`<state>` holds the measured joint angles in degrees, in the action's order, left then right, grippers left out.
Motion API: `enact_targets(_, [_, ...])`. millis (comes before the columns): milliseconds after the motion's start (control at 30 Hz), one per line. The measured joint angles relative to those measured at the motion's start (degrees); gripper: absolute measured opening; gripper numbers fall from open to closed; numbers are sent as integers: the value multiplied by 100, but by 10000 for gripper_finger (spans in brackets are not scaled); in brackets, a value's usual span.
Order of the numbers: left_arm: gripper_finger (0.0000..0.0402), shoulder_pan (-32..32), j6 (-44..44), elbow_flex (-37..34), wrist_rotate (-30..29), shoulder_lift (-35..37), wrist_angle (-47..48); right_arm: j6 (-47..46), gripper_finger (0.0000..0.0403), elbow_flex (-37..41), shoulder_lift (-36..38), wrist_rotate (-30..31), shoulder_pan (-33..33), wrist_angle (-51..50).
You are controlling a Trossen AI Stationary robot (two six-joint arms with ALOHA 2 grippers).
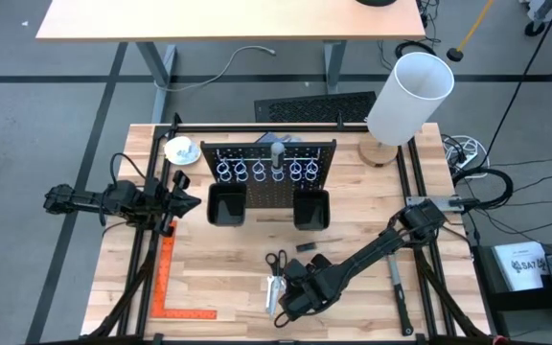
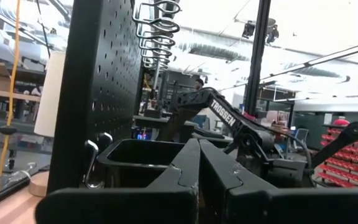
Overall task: Hang tools onto peg board
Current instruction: Hang the red screwdriver on the black peg board
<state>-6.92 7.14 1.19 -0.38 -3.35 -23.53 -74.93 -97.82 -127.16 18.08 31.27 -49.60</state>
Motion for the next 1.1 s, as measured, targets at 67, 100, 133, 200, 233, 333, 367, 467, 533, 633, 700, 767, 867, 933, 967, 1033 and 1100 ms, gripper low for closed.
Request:
enact_targets(67, [7, -1, -1, 0, -14, -1, 0, -131, 183, -1, -34, 1, -48, -9])
enact_targets(100, [7, -1, -2, 0, -14, -1, 0, -187, 181, 0, -41, 1, -64, -24])
enact_targets(133, [7, 0, -2, 0, -14, 1, 0, -214, 179, 0, -53, 1, -83, -8])
enact_targets(200, [7, -1, -4, 0, -14, -1, 1, -224, 174, -2, -71, 1, -106, 9])
enact_targets(233, [7, -1, -4, 0, -14, -1, 0, -226, 171, -2, -82, -1, -121, -4])
enact_targets(333, [7, -1, -11, 0, -14, -1, 0, -267, 158, -4, -111, -2, -133, 6])
enact_targets(367, [7, 0, -11, 0, -14, -1, 0, -270, 151, -4, -111, -5, -133, 8])
enact_targets(467, [7, -2, -11, 0, -14, -1, 2, -285, 131, -6, -111, -1, -133, 10])
enact_targets(533, [7, 0, -11, 0, -14, -1, 2, -358, 123, -9, -111, -6, -133, 0])
enact_targets(633, [7, -1, -11, 0, -11, -1, 2, -372, 123, -11, -111, -21, -133, -2])
enact_targets(700, [7, 0, -9, 0, -11, -1, 2, -369, 123, -11, -111, -45, -133, -5])
enact_targets(767, [7, -1, -9, 0, -11, 0, 2, -347, 123, -11, -108, -91, -132, -2])
enact_targets(867, [7, -1, -9, 0, -11, 0, 2, -283, 123, -11, -100, -224, -136, 19])
enact_targets(933, [7, 0, -4, 0, -11, -1, 2, -345, 123, -11, -74, -350, -124, 72])
enact_targets(967, [7, 0, -2, 0, -11, 0, 2, -368, 123, -11, -74, -350, -101, 138])
enact_targets(1033, [7, 0, -4, 0, -11, -1, 2, -367, 123, -23, -52, -368, -62, 195])
enact_targets(1100, [7, 0, -4, 0, -11, -1, 4, -332, 123, -95, -49, -353, -32, 153])
